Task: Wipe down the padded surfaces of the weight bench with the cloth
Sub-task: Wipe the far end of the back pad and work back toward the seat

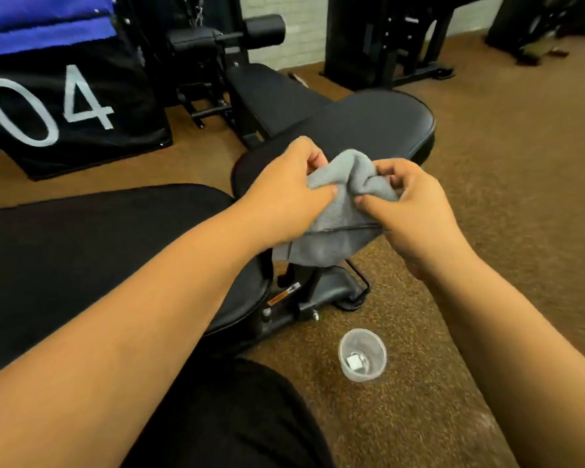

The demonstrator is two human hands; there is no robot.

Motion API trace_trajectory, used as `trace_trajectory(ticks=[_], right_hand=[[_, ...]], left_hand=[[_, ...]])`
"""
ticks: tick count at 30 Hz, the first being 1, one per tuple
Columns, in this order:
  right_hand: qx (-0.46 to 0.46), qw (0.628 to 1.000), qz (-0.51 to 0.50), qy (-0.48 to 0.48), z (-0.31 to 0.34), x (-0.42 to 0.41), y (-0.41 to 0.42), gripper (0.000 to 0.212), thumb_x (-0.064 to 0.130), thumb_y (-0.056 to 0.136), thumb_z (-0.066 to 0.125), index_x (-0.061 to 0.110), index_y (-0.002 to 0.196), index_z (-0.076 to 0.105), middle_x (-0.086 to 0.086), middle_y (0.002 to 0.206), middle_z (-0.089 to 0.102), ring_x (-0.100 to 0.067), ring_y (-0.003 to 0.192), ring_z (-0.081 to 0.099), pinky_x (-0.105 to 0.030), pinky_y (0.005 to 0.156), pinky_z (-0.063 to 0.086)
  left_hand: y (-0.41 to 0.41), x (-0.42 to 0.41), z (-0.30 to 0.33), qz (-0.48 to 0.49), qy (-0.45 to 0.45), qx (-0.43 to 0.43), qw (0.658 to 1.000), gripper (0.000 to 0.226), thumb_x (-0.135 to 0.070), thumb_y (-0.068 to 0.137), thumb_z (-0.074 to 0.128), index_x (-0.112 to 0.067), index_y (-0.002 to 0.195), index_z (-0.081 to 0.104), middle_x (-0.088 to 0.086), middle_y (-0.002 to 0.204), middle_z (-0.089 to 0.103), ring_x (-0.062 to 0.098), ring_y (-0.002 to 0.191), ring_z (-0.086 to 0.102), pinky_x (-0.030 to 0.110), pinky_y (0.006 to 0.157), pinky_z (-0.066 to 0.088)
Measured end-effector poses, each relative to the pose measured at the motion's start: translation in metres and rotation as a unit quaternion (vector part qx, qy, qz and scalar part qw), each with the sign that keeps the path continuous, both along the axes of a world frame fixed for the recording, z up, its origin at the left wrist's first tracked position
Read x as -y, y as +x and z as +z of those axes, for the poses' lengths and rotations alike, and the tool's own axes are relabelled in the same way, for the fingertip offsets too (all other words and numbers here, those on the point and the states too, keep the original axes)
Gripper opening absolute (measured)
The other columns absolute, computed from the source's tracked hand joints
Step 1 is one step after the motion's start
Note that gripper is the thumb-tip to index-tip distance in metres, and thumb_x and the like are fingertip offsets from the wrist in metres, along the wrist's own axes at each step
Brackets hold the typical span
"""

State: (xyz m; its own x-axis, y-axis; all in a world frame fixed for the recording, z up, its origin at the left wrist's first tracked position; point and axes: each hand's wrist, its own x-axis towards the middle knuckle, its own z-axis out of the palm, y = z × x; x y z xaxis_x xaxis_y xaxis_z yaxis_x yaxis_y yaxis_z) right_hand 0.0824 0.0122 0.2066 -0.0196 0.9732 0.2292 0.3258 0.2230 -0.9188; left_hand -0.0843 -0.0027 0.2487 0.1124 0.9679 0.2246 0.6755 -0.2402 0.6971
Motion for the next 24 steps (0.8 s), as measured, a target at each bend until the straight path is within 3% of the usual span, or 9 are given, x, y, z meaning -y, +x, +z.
trace_trajectory(ticks=[4, 9, 13, 17, 20, 24], right_hand=[[-0.066, 0.995, -0.028, -0.068, -0.057, 0.017, 0.068, 0.03, 0.01, 0.075, 0.072, 0.027, 0.099, 0.065, 0.003, 0.095, 0.069, -0.02, 0.095, 0.067, -0.045, 0.086, 0.056], [-0.113, 0.973, -0.059, -0.19, -0.154, 0.034, 0.113, 0.033, 0.017, 0.067, 0.073, 0.025, 0.098, 0.067, -0.001, 0.091, 0.069, -0.025, 0.093, 0.066, -0.049, 0.087, 0.052], [-0.2, 0.937, -0.081, -0.273, -0.224, 0.039, 0.118, 0.038, 0.015, 0.063, 0.073, 0.018, 0.1, 0.066, -0.009, 0.095, 0.069, -0.024, 0.09, 0.063, -0.045, 0.085, 0.05], [-0.308, 0.885, -0.096, -0.337, -0.275, 0.039, 0.11, 0.037, 0.003, 0.072, 0.076, 0.008, 0.105, 0.062, -0.011, 0.094, 0.069, -0.023, 0.086, 0.062, -0.032, 0.075, 0.05], [-0.331, 0.858, -0.114, -0.376, -0.305, 0.04, 0.104, 0.025, 0.004, 0.084, 0.07, 0.004, 0.108, 0.061, -0.015, 0.097, 0.068, -0.024, 0.086, 0.061, -0.036, 0.076, 0.049], [-0.281, 0.868, -0.124, -0.391, -0.334, 0.041, 0.102, 0.021, 0.002, 0.086, 0.068, 0.009, 0.104, 0.061, -0.015, 0.097, 0.068, -0.024, 0.085, 0.062, -0.034, 0.069, 0.049]], left_hand=[[0.056, -0.014, -0.045, -0.106, -0.095, -0.038, 0.989, 0.018, -0.024, 0.09, 0.062, -0.017, 0.101, 0.048, -0.009, 0.074, 0.051, 0.006, 0.062, 0.045, 0.024, 0.054, 0.035], [0.102, -0.031, -0.146, -0.151, -0.266, -0.081, 0.949, 0.019, -0.022, 0.089, 0.063, -0.019, 0.096, 0.046, -0.005, 0.077, 0.05, 0.012, 0.067, 0.045, 0.026, 0.053, 0.031], [0.109, -0.041, -0.228, -0.077, -0.389, -0.002, 0.918, 0.023, -0.02, 0.084, 0.07, -0.022, 0.092, 0.048, 0.0, 0.084, 0.053, 0.017, 0.075, 0.048, 0.03, 0.061, 0.038], [0.097, -0.038, -0.294, 0.043, -0.457, 0.158, 0.874, 0.037, -0.015, 0.075, 0.078, -0.024, 0.096, 0.05, 0.009, 0.108, 0.062, 0.024, 0.098, 0.06, 0.042, 0.087, 0.052], [0.087, -0.032, -0.328, 0.12, -0.449, 0.203, 0.862, 0.036, -0.005, 0.081, 0.075, -0.026, 0.094, 0.047, 0.011, 0.113, 0.061, 0.024, 0.098, 0.06, 0.034, 0.076, 0.051], [0.079, -0.026, -0.354, 0.107, -0.432, 0.161, 0.881, 0.034, -0.003, 0.086, 0.069, -0.024, 0.088, 0.042, 0.001, 0.088, 0.052, 0.016, 0.08, 0.051, 0.03, 0.067, 0.045]])
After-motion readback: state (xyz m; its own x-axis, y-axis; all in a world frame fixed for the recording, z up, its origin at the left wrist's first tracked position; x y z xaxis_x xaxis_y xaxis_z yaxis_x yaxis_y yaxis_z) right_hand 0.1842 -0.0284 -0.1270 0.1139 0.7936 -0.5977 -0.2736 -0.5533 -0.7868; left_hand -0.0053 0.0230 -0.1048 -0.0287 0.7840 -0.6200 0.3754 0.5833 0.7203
